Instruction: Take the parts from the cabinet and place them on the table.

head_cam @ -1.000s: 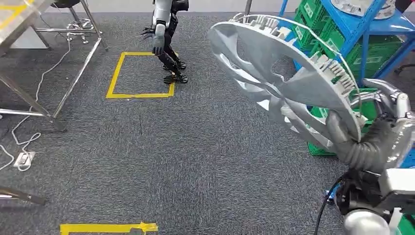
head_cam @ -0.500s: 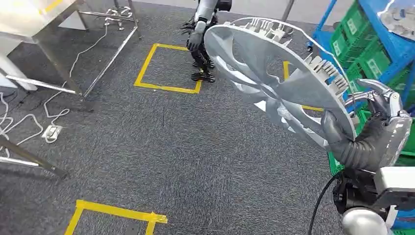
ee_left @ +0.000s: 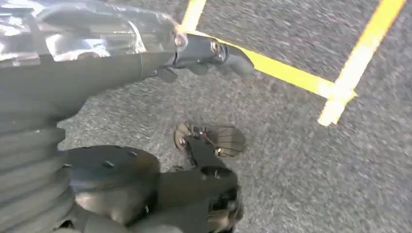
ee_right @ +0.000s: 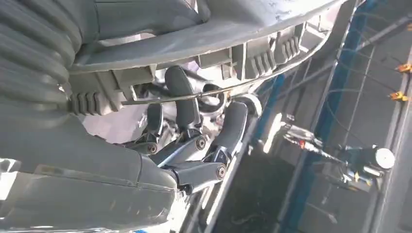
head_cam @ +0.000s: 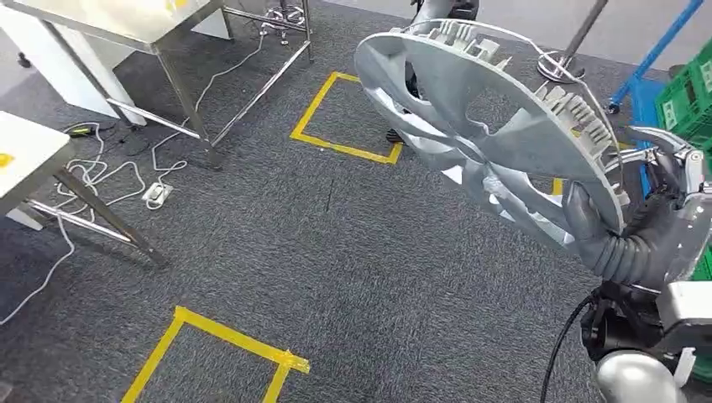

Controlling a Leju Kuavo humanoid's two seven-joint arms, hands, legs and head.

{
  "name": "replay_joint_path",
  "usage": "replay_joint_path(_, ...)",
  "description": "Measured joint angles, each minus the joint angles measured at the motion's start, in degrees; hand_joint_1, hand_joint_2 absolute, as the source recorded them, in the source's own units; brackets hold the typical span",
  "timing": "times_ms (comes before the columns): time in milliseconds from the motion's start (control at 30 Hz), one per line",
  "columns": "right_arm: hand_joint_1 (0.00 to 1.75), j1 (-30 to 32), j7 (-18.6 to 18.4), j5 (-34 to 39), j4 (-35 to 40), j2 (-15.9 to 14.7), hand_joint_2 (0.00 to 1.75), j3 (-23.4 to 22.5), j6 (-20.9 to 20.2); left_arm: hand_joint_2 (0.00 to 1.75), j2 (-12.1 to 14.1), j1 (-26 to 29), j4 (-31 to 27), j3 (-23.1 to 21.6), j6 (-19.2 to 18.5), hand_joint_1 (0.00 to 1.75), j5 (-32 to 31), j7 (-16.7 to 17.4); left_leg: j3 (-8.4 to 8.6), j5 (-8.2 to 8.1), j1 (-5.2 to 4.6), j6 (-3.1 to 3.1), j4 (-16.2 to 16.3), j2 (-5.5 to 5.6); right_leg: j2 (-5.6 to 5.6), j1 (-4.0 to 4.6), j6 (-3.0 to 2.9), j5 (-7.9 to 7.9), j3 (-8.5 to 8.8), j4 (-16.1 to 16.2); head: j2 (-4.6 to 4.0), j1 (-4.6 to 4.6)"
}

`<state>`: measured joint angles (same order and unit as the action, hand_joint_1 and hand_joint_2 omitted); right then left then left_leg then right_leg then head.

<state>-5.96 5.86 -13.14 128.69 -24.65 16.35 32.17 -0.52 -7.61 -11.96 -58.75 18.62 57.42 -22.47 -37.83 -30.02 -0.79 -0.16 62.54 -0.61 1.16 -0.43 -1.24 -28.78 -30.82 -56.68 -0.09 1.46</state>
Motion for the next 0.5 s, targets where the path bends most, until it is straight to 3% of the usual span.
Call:
replay_joint_path(67, 1.75, 0.02, 0.02, -0.02, -0.07, 0.02, 1.75, 0.15, 0.00, 1.75, 0.06, -0.05, 0.00, 0.39, 0.00, 0.00, 0.00, 0.00, -3.83, -3.86, 0.69, -0.65, 8.19, 0.08, -1.65, 0.00, -0.05, -0.06, 0.01, -0.01, 0.00, -0.52)
replay_joint_path(100, 1.75, 0.02, 0.02, 0.00, -0.26, 0.07, 1.75, 0.17, 0.00, 1.75, 0.06, 0.04, 0.00, 0.65, 0.00, 0.00, 0.00, 0.00, -5.35, -4.60, 0.96, -1.01, 11.12, 0.28, -2.44, -0.06, -0.02, -0.10, -0.01, -0.02, 0.00, -0.91)
replay_joint_path(133, 1.75, 0.03, 0.00, 0.00, -0.42, 0.11, 1.75, 0.26, 0.00, 1.75, 0.06, 0.17, 0.00, 0.74, 0.00, 0.00, 0.00, 0.00, -5.48, -3.93, 1.26, -1.30, 11.35, 0.38, -3.22, -0.11, 0.04, -0.16, 0.05, -0.02, 0.00, -1.18)
replay_joint_path(167, 1.75, 0.03, 0.00, 0.02, -0.50, 0.17, 1.75, 0.35, 0.00, 1.75, 0.13, 0.24, 0.02, 0.85, 0.00, 0.00, 0.00, 0.00, -4.53, -2.24, 1.50, -1.57, 9.53, 0.29, -3.89, -0.17, 0.23, -0.29, 0.09, -0.05, 0.00, -1.31)
replay_joint_path(200, 1.75, 0.03, 0.00, 0.04, -0.50, 0.17, 1.75, 0.48, 0.02, 1.75, 0.15, 0.24, 0.02, 1.05, 0.37, 0.00, 0.22, -0.15, -2.48, 0.10, 1.69, -1.79, 5.74, -0.22, -4.51, -0.25, 0.49, -0.45, 0.13, -0.21, 0.00, -1.46)
replay_joint_path(233, 1.75, 0.04, 0.04, 0.07, -0.50, 0.20, 1.75, 0.52, 0.15, 1.75, 0.28, 0.23, 0.04, 1.11, 1.55, 0.00, 0.96, -0.83, 0.22, 2.35, 1.77, -1.92, 1.07, -1.92, -5.05, -0.32, 0.87, -0.71, 0.23, -0.41, 0.00, -1.66)
replay_joint_path(267, 1.75, 0.10, 0.09, 0.09, -0.50, 0.20, 1.75, 0.48, 0.28, 1.75, 0.31, 0.21, 0.02, 1.27, 2.52, 0.00, 1.49, -1.29, 1.98, 2.74, 1.63, -2.03, -2.25, -5.32, -5.48, -0.25, 1.30, -1.00, 0.37, -0.64, 0.00, -1.86)
replay_joint_path(300, 1.75, 0.45, 0.13, 0.09, -0.41, 0.17, 1.75, 0.37, 0.44, 1.75, 0.31, 0.09, 0.00, 1.64, 3.08, 0.00, 1.90, -1.44, 2.42, 2.22, 0.67, -1.82, -3.04, -6.83, -5.93, 0.19, 1.75, -1.39, 0.27, -1.00, 0.00, -2.32)
replay_joint_path(333, 1.75, 0.99, 0.20, 0.07, -0.26, 0.13, 1.75, 0.24, 0.57, 1.75, 0.31, 0.05, 0.02, 2.03, 3.54, 0.00, 1.97, -1.55, 2.24, 2.16, 0.86, -0.54, -3.00, -5.72, -6.53, 0.31, 1.97, -1.56, 0.41, -1.03, 0.00, -2.14)
replay_joint_path(400, 1.75, 1.79, 0.42, 0.33, -0.15, 0.07, 1.75, -0.11, 0.59, 1.75, 0.48, 0.19, 0.04, 2.49, 3.85, 0.00, 2.16, -1.77, 2.02, 2.18, 0.63, 0.24, -3.01, -3.88, -8.30, 0.11, 2.34, -1.78, 1.04, -0.74, 0.00, -1.53)
replay_joint_path(433, 1.75, 2.03, 0.61, 0.55, -0.15, 0.04, 1.75, -0.24, 0.59, 1.75, 0.57, 0.20, 0.04, 2.58, 3.83, 0.00, 2.25, -1.88, 2.18, 2.35, 0.79, 0.66, -3.21, -2.92, -8.52, -0.19, 2.81, -2.24, 1.24, -0.84, 0.00, -1.51)
replay_joint_path(467, 1.75, 2.18, 0.74, 0.66, -0.13, -0.07, 1.75, -0.35, 0.59, 1.75, 0.61, 0.17, 0.04, 2.64, 3.76, 0.00, 2.25, -1.92, 2.23, 2.44, 0.88, 0.99, -3.26, -1.98, -5.52, -0.57, 3.16, -3.33, 1.08, -1.81, 0.00, -1.31)
replay_joint_path(500, 1.75, 2.48, 0.92, 0.78, -0.09, -0.22, 1.75, -0.57, 0.59, 1.75, 0.66, 0.05, 0.04, 2.80, 3.63, 0.00, 2.23, -1.92, 2.26, 2.51, 0.87, 1.42, -3.26, -1.09, -3.23, -0.64, 3.13, -5.25, -0.12, -4.66, 0.00, -1.03)
